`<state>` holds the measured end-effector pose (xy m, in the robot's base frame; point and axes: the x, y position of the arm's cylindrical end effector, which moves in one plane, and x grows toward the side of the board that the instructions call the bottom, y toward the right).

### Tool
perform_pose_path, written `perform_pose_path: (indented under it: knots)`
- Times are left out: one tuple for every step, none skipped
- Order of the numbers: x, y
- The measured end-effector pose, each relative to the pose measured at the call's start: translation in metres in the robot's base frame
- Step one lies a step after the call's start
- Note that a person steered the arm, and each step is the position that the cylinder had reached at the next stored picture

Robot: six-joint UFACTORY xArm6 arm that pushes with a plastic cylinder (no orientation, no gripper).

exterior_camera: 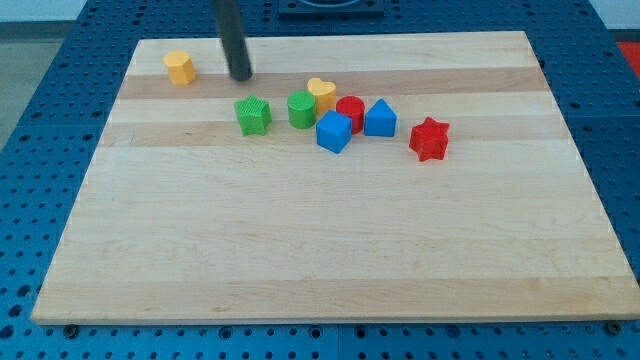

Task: Place the yellow heart to the bottom of the green circle

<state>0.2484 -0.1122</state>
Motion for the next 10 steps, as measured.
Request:
perform_pose_path:
  knots:
    - [-0.016, 0.021]
    - [-0.019, 0.071]
    - [-0.003, 0.094]
    - [-0.002, 0.106]
    - [0.024, 0.110]
    - [0.076, 0.110]
    - [0.123, 0.105]
    - [0.154, 0.091]
    - [0.184, 0.078]
    - [0.196, 0.077]
